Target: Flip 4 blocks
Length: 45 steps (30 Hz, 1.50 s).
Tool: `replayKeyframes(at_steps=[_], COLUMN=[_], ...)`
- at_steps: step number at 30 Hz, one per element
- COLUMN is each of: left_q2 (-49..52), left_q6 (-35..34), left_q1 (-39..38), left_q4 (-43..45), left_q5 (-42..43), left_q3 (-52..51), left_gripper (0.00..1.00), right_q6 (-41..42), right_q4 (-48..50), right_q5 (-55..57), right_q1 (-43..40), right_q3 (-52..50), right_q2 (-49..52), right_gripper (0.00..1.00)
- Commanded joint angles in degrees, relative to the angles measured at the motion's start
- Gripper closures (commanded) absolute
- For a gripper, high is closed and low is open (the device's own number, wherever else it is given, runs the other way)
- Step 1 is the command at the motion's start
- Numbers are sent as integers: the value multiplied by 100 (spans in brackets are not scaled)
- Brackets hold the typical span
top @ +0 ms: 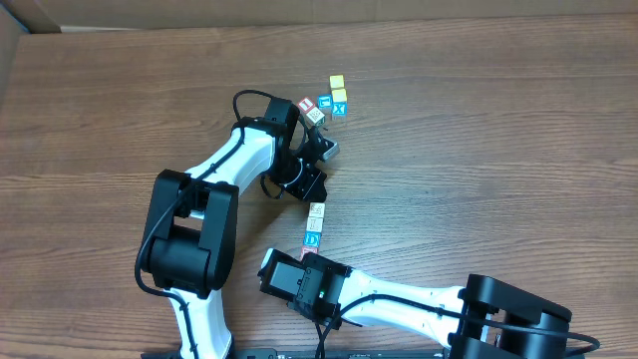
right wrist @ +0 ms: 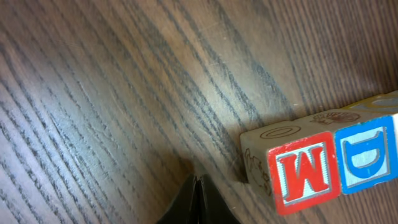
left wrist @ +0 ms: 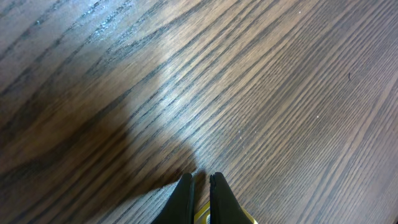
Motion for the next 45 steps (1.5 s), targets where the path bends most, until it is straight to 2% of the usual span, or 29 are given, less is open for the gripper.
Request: replayKeyframes(at_steps=[1, 15, 25, 45], left_q2=[63, 63, 63, 63], left_q6=[129, 129, 116, -476], left_q1=[-26, -26, -26, -26], left_q4=[2, 2, 7, 374], left_q5=[70, 70, -39, -214], left_q3=[-59, -59, -59, -59], left_gripper=[96, 96, 96, 96], right_q6=[-4, -4, -28, -175], right_q4=[79, 111, 133, 162], right_q5=[162, 13, 175, 254], right_q1=[-76, -501, -511, -763], right_q3=[-26, -26, -26, -26], right_q2=[85, 92, 92, 92], right_gripper=[96, 96, 96, 96])
